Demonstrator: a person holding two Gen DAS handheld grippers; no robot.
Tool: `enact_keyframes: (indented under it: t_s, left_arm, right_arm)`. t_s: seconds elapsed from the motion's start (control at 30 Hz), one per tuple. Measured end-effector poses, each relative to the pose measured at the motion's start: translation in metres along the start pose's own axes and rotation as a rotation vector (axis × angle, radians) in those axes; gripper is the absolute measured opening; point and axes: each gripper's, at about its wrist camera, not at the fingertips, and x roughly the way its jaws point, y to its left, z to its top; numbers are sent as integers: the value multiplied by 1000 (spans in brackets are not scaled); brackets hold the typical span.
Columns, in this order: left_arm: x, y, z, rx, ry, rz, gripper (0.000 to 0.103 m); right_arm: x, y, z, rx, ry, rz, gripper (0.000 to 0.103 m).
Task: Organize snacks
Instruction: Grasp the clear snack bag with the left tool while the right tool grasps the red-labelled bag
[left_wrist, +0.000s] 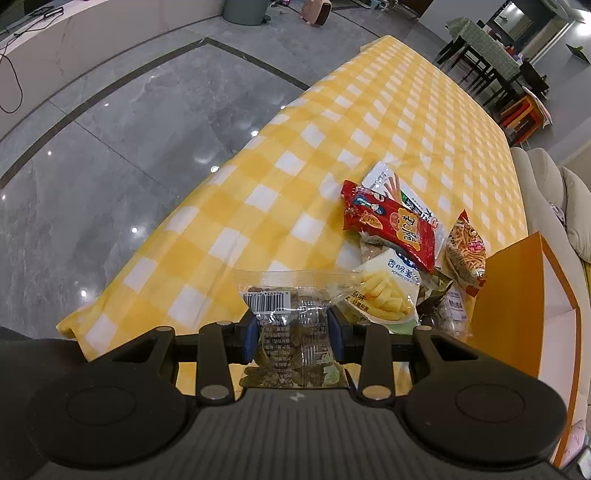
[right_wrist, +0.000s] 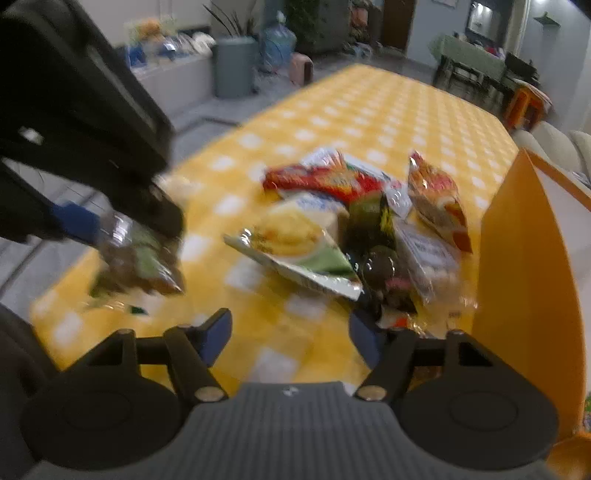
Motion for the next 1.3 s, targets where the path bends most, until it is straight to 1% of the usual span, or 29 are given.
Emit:
enact_keyframes:
  t_s: [0.03, 0.07, 0.1, 0.17, 0.2, 0.27, 0.37, 0.4, 0.43, 0.47, 0.53, 0.57, 0.6, 0.67, 0.7, 0.73, 0.8, 0.83, 0.87, 0.9, 0.93, 0.97, 1.0, 1.07, 1.1, 1.17, 1.2, 1.3]
  left_arm:
    - [-1, 1, 1, -9, -7, 1, 42]
    - [-3, 3, 2, -14, -16, 0, 42]
    - [-5, 4, 2, -14, -22, -1, 42]
    - [-7, 5, 3, -19, -30, -4, 42]
    - [-8, 6, 4, -21, -32, -7, 42]
    - [-9, 5, 4, -24, -33, -5, 42]
    - [-8, 2, 4, -10, -34, -1, 42]
    - [-8, 1, 4, -5, -33, -2, 42]
    - [-8, 1, 4, -3, -33, -4, 42]
    - [-8, 1, 4, -6, -33, -6, 42]
    - [-7, 2, 4, -14, -29, -5, 42]
    - [-6, 2, 4, -17, -25, -3, 42]
    - [-5, 2, 4, -17, -21, -1, 42]
    - [-3, 0, 3, -15, -14, -5, 42]
    - [-2, -1, 2, -11, -10, -8, 42]
    - [-2, -3, 2, -8, -9, -10, 42]
    - [-3, -4, 2, -1, -9, -12, 42]
    - [-3, -4, 2, 0, -10, -13, 42]
    - [-3, -4, 2, -3, -11, -13, 42]
    - [-3, -3, 2, -8, -11, -13, 42]
    - [-3, -2, 2, -12, -11, -13, 42]
    - [-3, -2, 3, -13, -9, -12, 42]
    - [-3, -2, 3, -14, -8, -10, 42]
    - [-3, -2, 3, -12, -8, -11, 42]
    - [-3, -2, 3, -10, -10, -14, 42]
    - [-4, -4, 3, -7, -14, -19, 42]
    - [-4, -4, 3, -6, -17, -21, 42]
    - [-5, -5, 3, -2, -16, -25, 42]
  right_arm:
    - [-3, 0, 0, -14, -20, -25, 98]
    - [-3, 1, 0, -36, -33, -69, 100]
    - [-3, 0, -1, -59, -29, -106, 100]
    - [5, -4, 0, -69, 27, -136, 100]
    - [10, -7, 0, -50, 51, -144, 100]
    - [21, -14, -3, 24, 98, -199, 100]
    - [25, -17, -5, 98, 61, -260, 100]
    - [28, -17, -4, 119, 65, -271, 100]
    - [29, -17, -5, 130, 65, -269, 99]
    - [28, -14, -6, 114, 53, -262, 96]
    - [21, -8, -10, 56, 41, -252, 85]
    - [17, -6, -12, 37, 34, -239, 84]
    - [17, -8, -12, 28, 24, -207, 82]
    - [8, -4, -14, 18, -2, -138, 82]
    - [-2, 3, -17, 8, -13, -106, 82]
    - [-4, 9, -18, -23, -20, -79, 79]
    - [-6, 16, -20, -65, -23, -51, 69]
    - [-7, 18, -21, -62, -19, -61, 69]
    - [-9, 18, -22, -50, -31, -94, 69]
    - [-11, 18, -22, -44, -45, -131, 73]
    - [-12, 17, -22, -43, -56, -182, 80]
    - [-11, 15, -21, -43, -56, -232, 82]
    - [-9, 11, -20, -36, -45, -281, 82]
    - [1, 1, -18, 2, 6, -363, 82]
    - [5, -4, -17, 29, 34, -379, 80]
    - [14, -11, -15, 83, 90, -371, 80]
    - [17, -12, -15, 116, 101, -377, 80]
    - [20, -15, -15, 191, 93, -385, 80]
